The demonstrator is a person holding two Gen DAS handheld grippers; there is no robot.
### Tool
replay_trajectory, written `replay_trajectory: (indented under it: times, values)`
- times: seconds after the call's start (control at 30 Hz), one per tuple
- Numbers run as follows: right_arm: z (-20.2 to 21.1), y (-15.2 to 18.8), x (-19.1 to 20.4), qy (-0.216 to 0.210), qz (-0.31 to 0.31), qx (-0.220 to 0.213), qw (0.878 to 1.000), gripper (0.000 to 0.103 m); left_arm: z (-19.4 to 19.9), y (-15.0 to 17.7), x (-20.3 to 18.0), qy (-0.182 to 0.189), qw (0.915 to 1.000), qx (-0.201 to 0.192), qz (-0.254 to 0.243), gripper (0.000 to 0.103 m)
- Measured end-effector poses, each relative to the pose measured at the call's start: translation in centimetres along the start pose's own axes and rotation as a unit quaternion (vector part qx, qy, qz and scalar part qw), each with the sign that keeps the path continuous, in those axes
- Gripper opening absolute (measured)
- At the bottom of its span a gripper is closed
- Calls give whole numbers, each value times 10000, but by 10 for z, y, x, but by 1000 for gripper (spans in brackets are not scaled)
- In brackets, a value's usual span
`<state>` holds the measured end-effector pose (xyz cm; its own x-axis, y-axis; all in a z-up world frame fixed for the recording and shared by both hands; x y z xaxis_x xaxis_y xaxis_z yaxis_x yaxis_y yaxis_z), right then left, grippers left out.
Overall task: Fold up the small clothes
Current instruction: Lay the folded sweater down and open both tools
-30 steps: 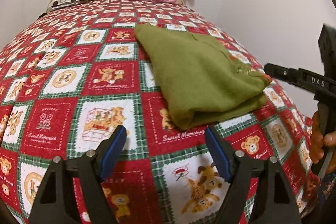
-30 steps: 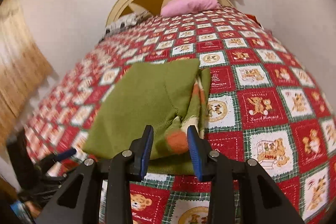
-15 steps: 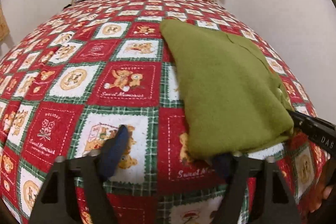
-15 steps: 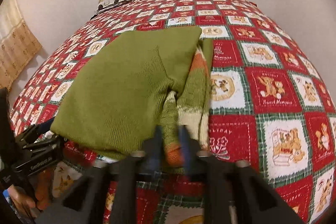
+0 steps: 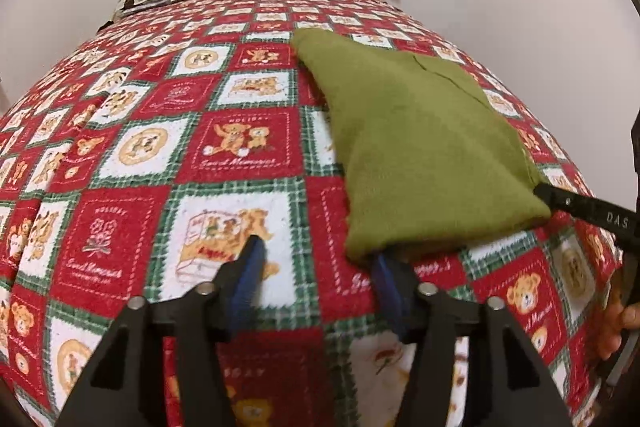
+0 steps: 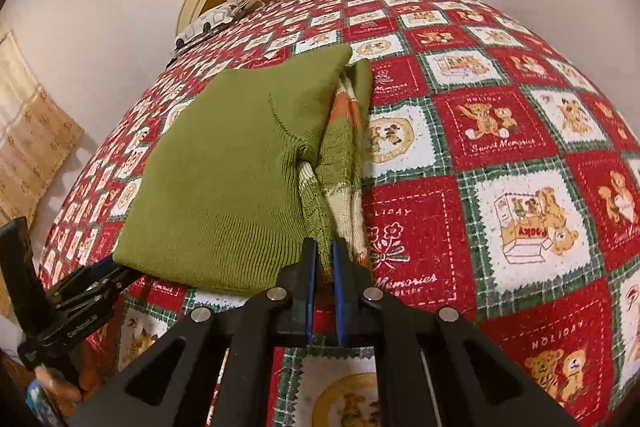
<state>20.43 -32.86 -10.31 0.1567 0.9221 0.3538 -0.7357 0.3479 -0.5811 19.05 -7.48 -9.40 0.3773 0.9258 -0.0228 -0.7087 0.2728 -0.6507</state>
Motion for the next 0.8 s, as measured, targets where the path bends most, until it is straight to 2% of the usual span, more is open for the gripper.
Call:
replay_trajectory:
  times: [0.1, 0.2, 0.23, 0.33, 0.37, 0.43, 0.57, 0.6, 0.63, 0.67, 0.73, 0.8]
  values:
    - [19, 0, 5, 104, 163, -132, 9997, 11, 11, 4, 12, 16, 10000, 5, -16, 63]
    - [38, -9, 12, 99, 268, -402, 9988, 12, 24, -6, 31, -117, 9996, -251, 97, 63]
    - [42, -16, 17, 31, 275, -500, 9984, 16, 26, -12, 35, -136, 9992, -331, 172, 63]
    - [40, -40, 32, -202, 279, -626, 9974, 51, 25, -42, 42, -138, 9976, -563, 390, 63]
    - [36, -46, 36, -236, 303, -667, 9970, 54, 23, -53, 41, -154, 9968, -660, 426, 64]
    - [17, -59, 45, -216, 351, -615, 9973, 54, 14, -71, 36, -211, 9965, -703, 407, 70]
    - [-35, -70, 43, 68, 328, -133, 9993, 51, -10, -95, 19, -255, 9976, -612, 200, 70]
    - [-50, -67, 40, 269, 376, 44, 9989, 46, -15, -98, 15, -281, 9977, -578, 195, 70]
    - [-58, -65, 38, 372, 434, 117, 9983, 30, -22, -102, 12, -280, 9980, -531, 193, 70]
    - [-59, -64, 38, 472, 503, 57, 9976, 22, -29, -104, 9, -261, 9984, -471, 198, 70]
    - [-52, -63, 40, 486, 615, -100, 9969, 16, -39, -107, 4, -267, 9986, -395, 233, 70]
    - [-42, -64, 40, 611, 707, -361, 9950, 15, -45, -110, 2, -260, 9984, -405, 306, 73]
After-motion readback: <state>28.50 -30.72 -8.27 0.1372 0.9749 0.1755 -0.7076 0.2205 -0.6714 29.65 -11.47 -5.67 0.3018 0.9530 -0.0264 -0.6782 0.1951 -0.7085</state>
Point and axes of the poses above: each gripper's, at about its wrist camera, not at the fingertips, and z roughly against the way its jaws point, x to its left, y to its underside, the point moved 5 cm from there along -z, roughly the way its jaws point, and after that the axes turned 7 degrees about -z, right-handed, at the moved point
